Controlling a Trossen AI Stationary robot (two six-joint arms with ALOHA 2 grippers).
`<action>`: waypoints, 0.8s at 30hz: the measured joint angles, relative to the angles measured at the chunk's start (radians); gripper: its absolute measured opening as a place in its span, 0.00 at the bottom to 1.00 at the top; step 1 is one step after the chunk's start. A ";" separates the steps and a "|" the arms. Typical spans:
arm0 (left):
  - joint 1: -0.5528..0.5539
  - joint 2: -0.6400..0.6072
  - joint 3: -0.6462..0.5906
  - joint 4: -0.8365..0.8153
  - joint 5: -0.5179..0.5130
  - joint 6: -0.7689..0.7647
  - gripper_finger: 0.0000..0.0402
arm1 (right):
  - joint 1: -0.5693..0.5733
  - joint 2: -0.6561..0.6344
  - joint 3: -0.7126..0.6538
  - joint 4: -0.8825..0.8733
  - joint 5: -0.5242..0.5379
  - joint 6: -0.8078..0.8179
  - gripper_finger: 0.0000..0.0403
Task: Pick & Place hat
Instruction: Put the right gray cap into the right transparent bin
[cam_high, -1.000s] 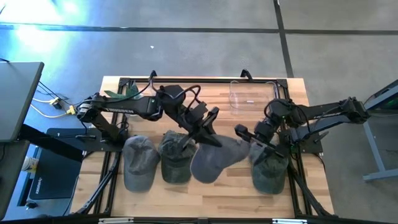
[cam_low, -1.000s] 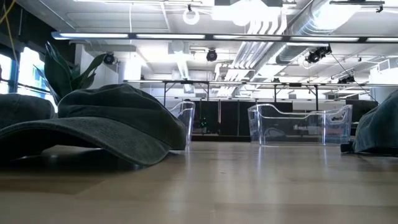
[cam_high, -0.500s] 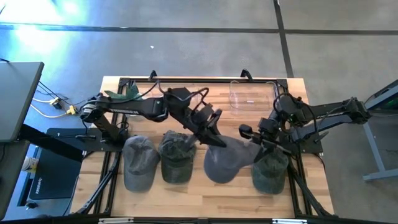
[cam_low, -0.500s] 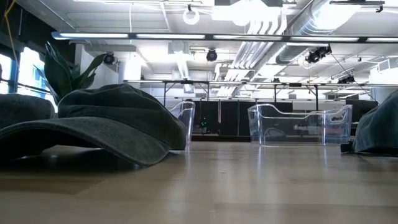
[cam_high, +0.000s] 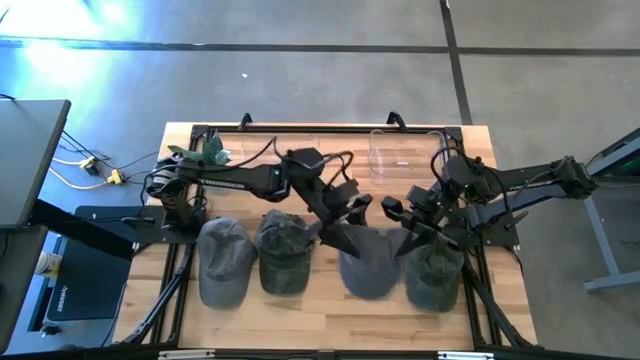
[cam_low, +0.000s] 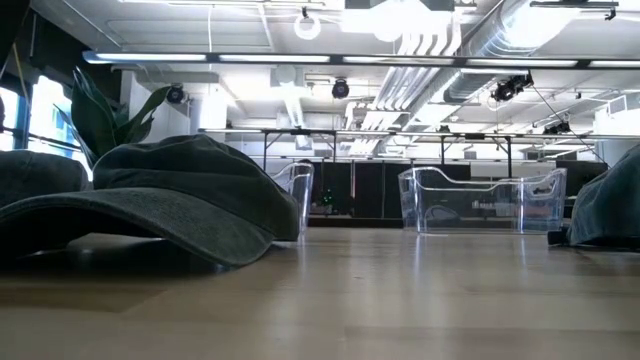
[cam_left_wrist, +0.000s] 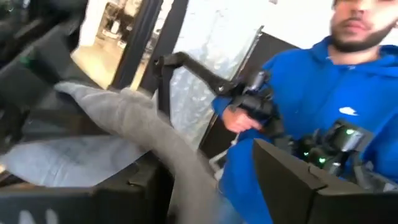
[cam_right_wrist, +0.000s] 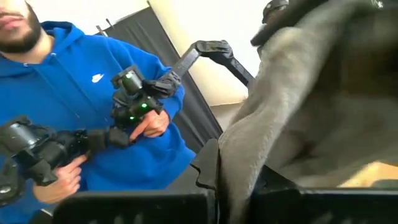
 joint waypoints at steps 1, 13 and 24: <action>0.000 0.005 -0.002 -0.007 -0.002 -0.001 0.51 | 0.000 0.000 0.000 -0.003 0.002 -0.001 0.02; -0.020 0.003 -0.002 -0.044 0.109 0.005 0.31 | 0.002 -0.063 -0.001 -0.009 0.038 0.013 0.01; -0.019 0.004 0.007 -0.043 0.135 0.058 0.05 | 0.026 -0.063 -0.001 -0.015 -0.029 -0.023 0.03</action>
